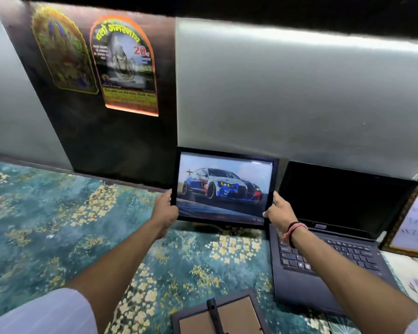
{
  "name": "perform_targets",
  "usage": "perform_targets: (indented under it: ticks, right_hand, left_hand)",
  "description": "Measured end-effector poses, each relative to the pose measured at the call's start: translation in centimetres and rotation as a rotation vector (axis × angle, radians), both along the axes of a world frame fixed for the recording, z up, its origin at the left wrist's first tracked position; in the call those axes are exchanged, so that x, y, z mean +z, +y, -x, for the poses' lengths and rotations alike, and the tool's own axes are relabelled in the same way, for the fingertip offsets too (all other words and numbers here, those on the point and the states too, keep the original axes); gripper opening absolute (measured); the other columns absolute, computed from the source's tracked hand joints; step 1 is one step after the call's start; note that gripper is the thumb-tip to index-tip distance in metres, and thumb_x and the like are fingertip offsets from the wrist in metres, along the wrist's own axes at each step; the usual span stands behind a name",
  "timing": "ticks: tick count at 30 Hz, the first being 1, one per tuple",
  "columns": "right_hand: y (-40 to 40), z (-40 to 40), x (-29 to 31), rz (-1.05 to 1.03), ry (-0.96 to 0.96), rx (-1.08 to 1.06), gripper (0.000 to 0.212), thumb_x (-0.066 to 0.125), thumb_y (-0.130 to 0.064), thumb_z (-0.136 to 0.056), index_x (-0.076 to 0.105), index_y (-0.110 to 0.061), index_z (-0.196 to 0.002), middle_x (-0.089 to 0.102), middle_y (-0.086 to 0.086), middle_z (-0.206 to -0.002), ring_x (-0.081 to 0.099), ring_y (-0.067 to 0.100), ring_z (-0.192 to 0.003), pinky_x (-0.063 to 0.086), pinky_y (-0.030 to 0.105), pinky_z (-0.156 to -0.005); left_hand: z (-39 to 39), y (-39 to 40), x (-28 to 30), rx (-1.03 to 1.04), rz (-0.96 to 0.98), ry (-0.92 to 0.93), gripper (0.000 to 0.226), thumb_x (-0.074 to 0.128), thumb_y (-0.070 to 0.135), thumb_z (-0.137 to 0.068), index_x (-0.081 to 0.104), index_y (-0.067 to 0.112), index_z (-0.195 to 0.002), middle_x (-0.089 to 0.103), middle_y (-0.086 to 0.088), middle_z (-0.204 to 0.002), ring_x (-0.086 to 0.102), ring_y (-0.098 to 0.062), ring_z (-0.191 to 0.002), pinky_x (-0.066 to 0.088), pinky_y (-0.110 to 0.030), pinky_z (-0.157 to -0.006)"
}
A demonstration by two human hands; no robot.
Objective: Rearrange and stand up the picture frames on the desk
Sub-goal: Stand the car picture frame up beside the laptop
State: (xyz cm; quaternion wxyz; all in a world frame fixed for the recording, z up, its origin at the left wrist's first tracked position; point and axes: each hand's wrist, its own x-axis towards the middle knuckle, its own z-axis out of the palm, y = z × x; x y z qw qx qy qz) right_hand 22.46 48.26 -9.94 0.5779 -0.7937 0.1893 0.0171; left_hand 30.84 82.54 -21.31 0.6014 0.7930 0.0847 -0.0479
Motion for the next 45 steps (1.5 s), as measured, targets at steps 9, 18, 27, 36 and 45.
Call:
perform_targets:
  ticks: [9, 18, 27, 36, 45]
  right_hand:
    - [1.2, -1.9, -0.5, -0.018, 0.086, -0.043, 0.085, 0.052, 0.009, -0.092, 0.001, -0.005, -0.159, 0.039, 0.026, -0.153, 0.040, 0.039, -0.141, 0.036, 0.044, -0.112]
    - [1.6, -2.4, -1.3, 0.007, 0.106, -0.003, 0.100, 0.063, -0.006, -0.090, -0.010, -0.010, -0.158, 0.052, 0.016, -0.131, 0.057, 0.030, -0.108, 0.048, 0.039, -0.092]
    - [2.8, -1.6, -1.9, 0.185, 0.134, 0.084, 0.095, 0.058, -0.008, -0.092, -0.011, -0.008, -0.157, -0.015, 0.017, -0.166, 0.000, 0.029, -0.156, 0.016, 0.037, -0.123]
    - [3.6, 1.1, -2.3, 0.097, 0.026, 0.050, 0.067, 0.051, 0.001, -0.096, 0.020, 0.001, -0.155, 0.031, 0.021, -0.160, 0.032, 0.034, -0.147, 0.032, 0.033, -0.113]
    - [-2.0, 7.0, -1.3, -0.274, -0.036, -0.091, 0.020, 0.056, -0.021, -0.099, 0.067, -0.013, -0.113, 0.064, 0.009, -0.117, 0.059, 0.031, -0.127, 0.055, 0.040, -0.091]
  left_hand:
    - [-0.7, -2.3, 2.3, -0.023, -0.036, 0.062, 0.089, 0.050, -0.010, -0.077, 0.031, 0.021, -0.158, 0.031, 0.001, -0.161, 0.040, -0.025, -0.140, 0.050, -0.049, -0.107]
    - [-0.2, -3.0, 2.9, -0.027, 0.008, 0.131, 0.098, 0.046, -0.019, -0.083, 0.012, 0.024, -0.164, 0.020, 0.000, -0.170, 0.032, -0.027, -0.150, 0.041, -0.041, -0.115]
    - [2.5, -4.0, 4.7, -0.062, 0.056, 0.202, 0.096, 0.051, -0.015, -0.088, 0.008, 0.023, -0.164, 0.048, -0.009, -0.151, 0.050, -0.030, -0.127, 0.043, -0.036, -0.095]
    - [6.1, -5.8, 4.9, -0.027, 0.063, 0.249, 0.080, 0.062, -0.005, -0.092, 0.027, 0.014, -0.161, 0.041, -0.018, -0.159, 0.049, -0.032, -0.132, 0.038, -0.035, -0.095]
    - [12.5, -16.8, 7.0, -0.163, 0.206, 0.188, 0.028, 0.062, -0.004, -0.092, 0.068, 0.017, -0.111, 0.061, -0.009, -0.118, 0.054, -0.021, -0.105, 0.044, -0.036, -0.091]
